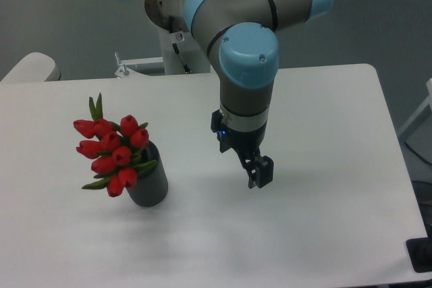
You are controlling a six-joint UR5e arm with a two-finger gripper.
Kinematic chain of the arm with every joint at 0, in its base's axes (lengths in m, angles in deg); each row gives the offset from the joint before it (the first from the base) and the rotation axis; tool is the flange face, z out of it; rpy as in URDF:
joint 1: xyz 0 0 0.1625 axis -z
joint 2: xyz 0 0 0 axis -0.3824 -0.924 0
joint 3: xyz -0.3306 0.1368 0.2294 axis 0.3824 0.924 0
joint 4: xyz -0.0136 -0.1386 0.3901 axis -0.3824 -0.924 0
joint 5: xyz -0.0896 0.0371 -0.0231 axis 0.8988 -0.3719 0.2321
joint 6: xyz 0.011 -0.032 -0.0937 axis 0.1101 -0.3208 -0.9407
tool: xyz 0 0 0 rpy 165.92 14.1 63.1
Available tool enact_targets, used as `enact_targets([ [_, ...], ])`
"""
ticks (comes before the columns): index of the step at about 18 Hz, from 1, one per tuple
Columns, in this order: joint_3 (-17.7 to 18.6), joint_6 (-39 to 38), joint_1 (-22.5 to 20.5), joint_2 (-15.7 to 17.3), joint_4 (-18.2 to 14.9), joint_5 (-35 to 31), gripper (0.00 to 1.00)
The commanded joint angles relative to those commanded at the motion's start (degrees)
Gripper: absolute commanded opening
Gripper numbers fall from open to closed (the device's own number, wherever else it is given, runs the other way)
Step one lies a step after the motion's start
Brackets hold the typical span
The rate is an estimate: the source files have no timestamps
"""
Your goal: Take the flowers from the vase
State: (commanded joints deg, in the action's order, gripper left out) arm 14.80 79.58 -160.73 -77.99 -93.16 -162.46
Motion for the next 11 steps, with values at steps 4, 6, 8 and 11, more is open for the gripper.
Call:
enact_targets([
  [4, 1.05, -0.35, 0.0, 0.09, 1.32, 0.18, 1.0],
  [6, 2.02, -0.09, 0.0, 0.26, 1.93, 0.18, 1.0],
  [8, 2.72, -0.09, 0.0, 0.26, 3.42, 0.26, 1.0],
  [11, 2.99, -1.49, 0.18, 0.35, 4.48, 2.8, 1.0],
])
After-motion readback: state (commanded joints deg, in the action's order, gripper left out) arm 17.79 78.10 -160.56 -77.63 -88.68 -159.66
